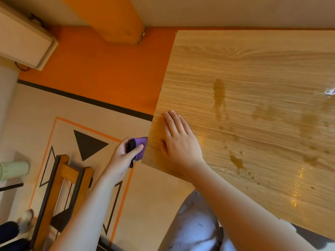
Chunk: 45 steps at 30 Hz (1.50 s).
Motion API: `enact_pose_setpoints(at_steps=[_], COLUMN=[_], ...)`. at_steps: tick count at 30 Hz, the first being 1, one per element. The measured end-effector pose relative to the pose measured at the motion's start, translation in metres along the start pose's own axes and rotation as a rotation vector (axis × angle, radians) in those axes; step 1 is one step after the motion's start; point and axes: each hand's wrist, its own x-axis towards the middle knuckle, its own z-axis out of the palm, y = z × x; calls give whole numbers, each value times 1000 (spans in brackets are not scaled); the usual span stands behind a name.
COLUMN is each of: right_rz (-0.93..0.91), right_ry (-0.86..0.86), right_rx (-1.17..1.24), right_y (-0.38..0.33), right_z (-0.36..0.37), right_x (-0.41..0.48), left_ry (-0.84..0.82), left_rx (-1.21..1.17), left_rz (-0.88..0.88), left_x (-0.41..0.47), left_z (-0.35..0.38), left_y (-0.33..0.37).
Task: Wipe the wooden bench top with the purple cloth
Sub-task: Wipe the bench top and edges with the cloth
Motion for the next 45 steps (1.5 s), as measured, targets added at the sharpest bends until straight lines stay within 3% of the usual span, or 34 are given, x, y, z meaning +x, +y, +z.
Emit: enact_pose_setpoints(at_steps=[8, 11, 17, 25, 28, 39, 45], right_rz=[-4, -3, -8, -8, -5, 1, 5], right_ry=[13, 7, 14, 22, 37, 26, 22], right_rx=[2, 12, 18, 33, 27, 29, 61], right_y=[2, 2, 3, 4, 3, 2, 2], right_z=[-1, -2, -2, -3, -2, -3, -1], right_x=[0, 0, -1, -1, -1, 1, -2], left_ry=[-39, -35, 28, -6, -8, -24, -59], left_rx=[239, 223, 227, 138, 84, 110, 158], left_rz=[-14, 0, 168, -121, -147, 100, 35], left_x=[-16, 0, 44, -6, -14, 58, 36], left_z=[-14, -2, 31, 3, -3, 43, 21], left_y=[-2, 18, 76, 14, 4, 85, 58])
